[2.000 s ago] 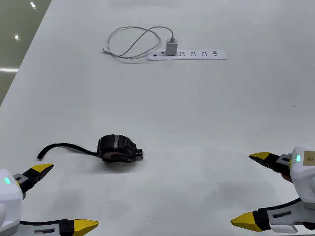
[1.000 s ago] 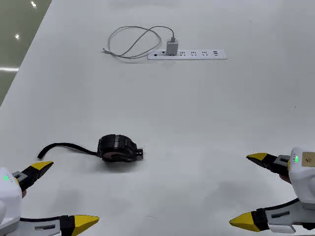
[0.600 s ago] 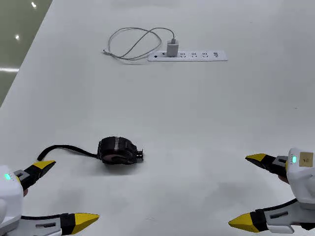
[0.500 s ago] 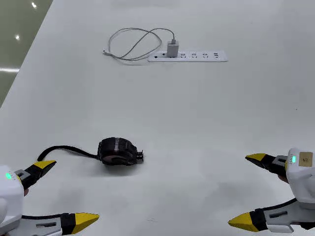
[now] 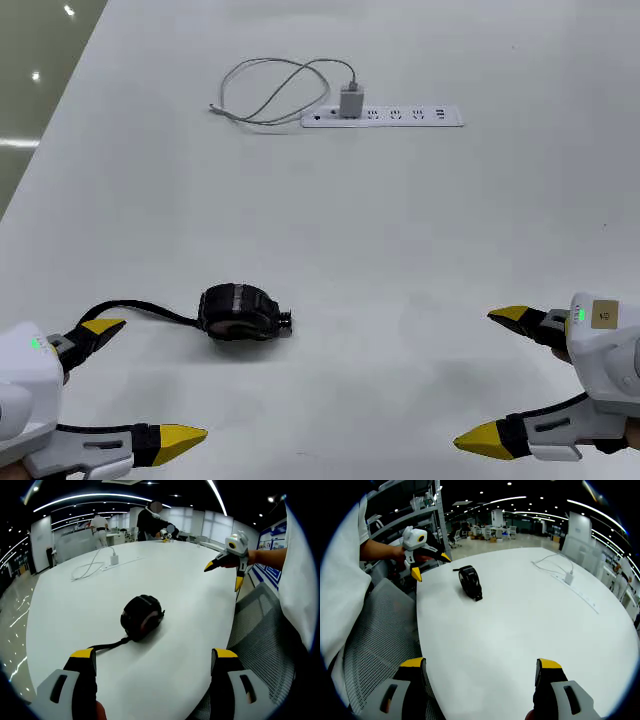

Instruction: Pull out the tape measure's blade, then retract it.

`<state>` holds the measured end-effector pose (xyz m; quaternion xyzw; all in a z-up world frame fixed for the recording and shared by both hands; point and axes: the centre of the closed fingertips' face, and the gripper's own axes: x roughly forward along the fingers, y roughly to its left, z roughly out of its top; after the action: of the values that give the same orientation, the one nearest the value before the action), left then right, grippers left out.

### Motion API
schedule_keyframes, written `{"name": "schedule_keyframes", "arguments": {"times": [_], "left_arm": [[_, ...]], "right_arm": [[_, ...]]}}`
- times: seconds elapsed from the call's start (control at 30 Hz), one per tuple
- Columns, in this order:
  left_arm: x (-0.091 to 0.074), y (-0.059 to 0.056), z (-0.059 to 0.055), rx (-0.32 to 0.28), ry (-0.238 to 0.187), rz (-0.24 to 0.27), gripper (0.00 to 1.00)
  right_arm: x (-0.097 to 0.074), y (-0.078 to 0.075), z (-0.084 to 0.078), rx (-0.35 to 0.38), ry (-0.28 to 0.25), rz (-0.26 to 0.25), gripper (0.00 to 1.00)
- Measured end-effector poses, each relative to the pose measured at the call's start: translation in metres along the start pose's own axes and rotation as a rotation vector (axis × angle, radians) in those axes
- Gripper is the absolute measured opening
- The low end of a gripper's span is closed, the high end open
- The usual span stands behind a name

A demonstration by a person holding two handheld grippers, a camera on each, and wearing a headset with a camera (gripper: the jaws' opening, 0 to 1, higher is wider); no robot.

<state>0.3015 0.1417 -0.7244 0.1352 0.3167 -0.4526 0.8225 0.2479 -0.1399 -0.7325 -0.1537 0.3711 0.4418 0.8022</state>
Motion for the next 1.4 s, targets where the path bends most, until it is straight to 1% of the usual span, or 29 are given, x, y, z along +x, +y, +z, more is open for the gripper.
{"name": "schedule_keyframes", "arguments": {"times": [0.2,0.27,0.37,0.5,0.7,0.83,0.9,1.13,1.27,1.4], "left_arm": [[0.005,0.003,0.004,0.029,0.010,-0.022,0.91],[0.007,0.007,0.006,0.048,0.017,-0.022,0.91],[0.009,0.010,0.010,0.046,0.012,-0.034,0.89],[0.012,0.015,0.013,0.072,0.021,-0.043,0.88],[0.019,0.021,0.016,0.099,0.039,-0.066,0.83],[0.024,0.026,0.018,0.114,0.048,-0.074,0.81],[0.027,0.027,0.019,0.122,0.054,-0.080,0.79],[0.038,0.027,0.014,0.182,0.113,-0.119,0.73],[0.045,0.024,0.016,0.197,0.124,-0.149,0.71],[0.050,0.024,0.018,0.220,0.137,-0.165,0.71]], "right_arm": [[0.005,-0.004,0.006,-0.015,-0.001,0.011,0.89],[0.007,-0.004,0.008,-0.025,0.000,0.018,0.89],[0.010,-0.005,0.011,-0.036,0.001,0.028,0.88],[0.014,-0.004,0.016,-0.057,-0.001,0.046,0.87],[0.021,-0.005,0.024,-0.075,-0.005,0.062,0.86],[0.025,-0.006,0.027,-0.089,0.001,0.074,0.85],[0.027,-0.006,0.029,-0.098,0.004,0.078,0.84],[0.034,-0.007,0.037,-0.115,0.003,0.099,0.84],[0.038,-0.009,0.040,-0.114,-0.003,0.108,0.83],[0.041,-0.011,0.043,-0.118,-0.004,0.115,0.82]]}}
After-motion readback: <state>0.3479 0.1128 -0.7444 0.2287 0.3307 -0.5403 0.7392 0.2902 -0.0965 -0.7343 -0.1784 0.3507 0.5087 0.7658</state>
